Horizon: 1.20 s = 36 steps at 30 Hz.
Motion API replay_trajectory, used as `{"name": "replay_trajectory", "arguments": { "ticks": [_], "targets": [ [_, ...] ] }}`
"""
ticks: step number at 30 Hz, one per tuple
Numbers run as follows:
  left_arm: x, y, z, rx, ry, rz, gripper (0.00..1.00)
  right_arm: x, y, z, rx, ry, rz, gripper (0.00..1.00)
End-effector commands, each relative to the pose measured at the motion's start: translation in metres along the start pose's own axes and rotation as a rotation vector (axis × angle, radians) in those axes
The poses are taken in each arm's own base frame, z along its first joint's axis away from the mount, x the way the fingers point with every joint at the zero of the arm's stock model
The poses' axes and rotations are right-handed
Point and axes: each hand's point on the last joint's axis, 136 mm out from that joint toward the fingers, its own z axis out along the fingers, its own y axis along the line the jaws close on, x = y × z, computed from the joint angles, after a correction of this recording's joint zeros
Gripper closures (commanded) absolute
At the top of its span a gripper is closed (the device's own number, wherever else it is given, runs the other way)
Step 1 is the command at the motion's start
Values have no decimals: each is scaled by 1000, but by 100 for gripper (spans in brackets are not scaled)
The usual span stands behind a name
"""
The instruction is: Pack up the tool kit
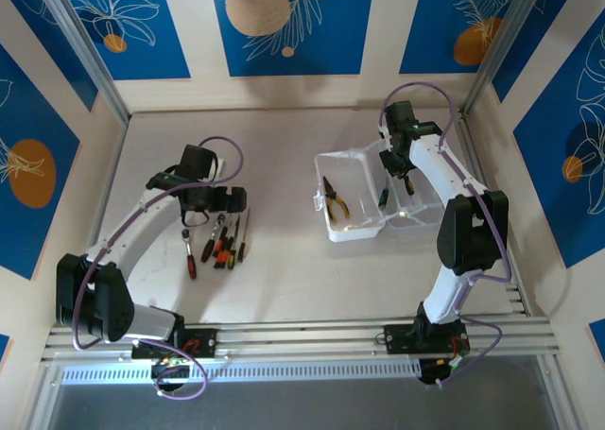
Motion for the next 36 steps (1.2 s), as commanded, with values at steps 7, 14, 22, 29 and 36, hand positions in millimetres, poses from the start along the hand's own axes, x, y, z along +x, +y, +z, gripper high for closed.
{"name": "replay_trajectory", "arguments": {
  "ticks": [7, 14, 22, 29, 36],
  "targets": [
    [8, 6, -2, -6, 15, -10, 0, -15, -5, -43, -16, -90, 29, 71],
    [30, 23, 7, -64, 68, -29, 0, -8, 41, -97, -264, -208, 79, 1],
    [57, 28, 25, -75, 141, -39, 0, 13, 101, -114, -478, -245, 105, 1],
    [83, 14, 44, -32, 209, -39, 6, 19, 114, -104, -504, -201, 110, 1],
    [84, 5, 53, -71, 210, 14, 14, 17, 124, -101, -520, -191, 101, 1]
  ]
}}
